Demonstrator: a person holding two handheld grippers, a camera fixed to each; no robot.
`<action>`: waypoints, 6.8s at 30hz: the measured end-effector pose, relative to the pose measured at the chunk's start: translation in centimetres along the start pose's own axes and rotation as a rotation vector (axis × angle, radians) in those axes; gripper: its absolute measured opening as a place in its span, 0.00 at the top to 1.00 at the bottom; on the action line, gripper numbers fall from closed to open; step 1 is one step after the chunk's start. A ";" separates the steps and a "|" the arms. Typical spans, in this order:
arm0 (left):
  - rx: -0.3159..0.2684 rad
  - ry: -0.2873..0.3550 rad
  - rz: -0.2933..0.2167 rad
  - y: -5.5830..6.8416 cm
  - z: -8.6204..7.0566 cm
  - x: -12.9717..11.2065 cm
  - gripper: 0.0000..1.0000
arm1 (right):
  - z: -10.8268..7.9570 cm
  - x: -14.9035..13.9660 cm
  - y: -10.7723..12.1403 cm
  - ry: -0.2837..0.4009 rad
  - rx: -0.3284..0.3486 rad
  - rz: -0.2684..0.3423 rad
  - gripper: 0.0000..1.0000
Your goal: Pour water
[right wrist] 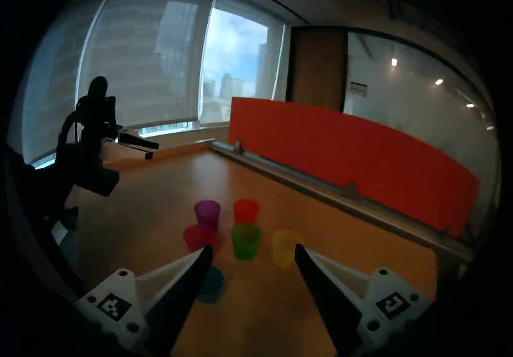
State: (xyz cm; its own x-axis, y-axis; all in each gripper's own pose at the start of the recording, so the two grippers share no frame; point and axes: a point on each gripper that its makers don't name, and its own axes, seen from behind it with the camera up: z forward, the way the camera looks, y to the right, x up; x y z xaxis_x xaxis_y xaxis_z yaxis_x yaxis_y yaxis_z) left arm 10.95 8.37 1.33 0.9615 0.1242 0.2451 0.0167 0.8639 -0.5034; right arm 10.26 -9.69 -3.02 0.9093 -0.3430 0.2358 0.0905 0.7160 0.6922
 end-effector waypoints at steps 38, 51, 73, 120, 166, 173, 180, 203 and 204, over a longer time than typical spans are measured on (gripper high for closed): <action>-0.007 -0.052 0.049 0.9 2.5 -3.5 0.13 | 4.3 -7.5 -4.2 -0.187 0.168 -0.023 0.01; -0.036 -0.066 0.049 1.4 3.7 -3.6 0.13 | 6.0 -10.0 -6.0 -0.242 0.220 -0.036 0.01; -0.072 -0.083 0.066 2.2 6.6 -3.4 0.13 | 9.0 -13.2 -8.4 -0.300 0.285 -0.045 0.01; -0.089 -0.100 0.082 3.0 8.6 -3.7 0.13 | 12.4 -13.8 -8.8 -0.243 0.280 -0.050 0.09; -0.152 -0.118 0.095 5.8 10.6 -3.2 0.13 | 7.8 -0.2 -4.8 0.180 0.210 0.005 0.09; -0.162 -0.119 0.088 6.0 10.9 -3.1 0.13 | 7.3 1.1 -4.4 0.220 0.202 0.004 0.09; -0.175 -0.126 0.088 6.3 11.2 -3.1 0.13 | 6.7 2.2 -4.0 0.245 0.193 0.000 0.09; -0.222 -0.197 0.121 7.9 14.1 -4.3 0.13 | 4.3 5.7 -2.4 0.272 0.152 -0.024 0.09; -0.224 -0.201 0.122 8.0 14.2 -4.4 0.13 | 4.2 5.9 -2.3 0.274 0.150 -0.022 0.09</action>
State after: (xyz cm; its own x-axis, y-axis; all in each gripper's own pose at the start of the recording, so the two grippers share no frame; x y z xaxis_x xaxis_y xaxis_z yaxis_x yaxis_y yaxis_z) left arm 2.93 21.73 7.99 0.8871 0.3331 0.3194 -0.0134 0.7104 -0.7037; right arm 13.70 -15.94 -0.31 0.9853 -0.1658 0.0409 0.0689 0.6052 0.7931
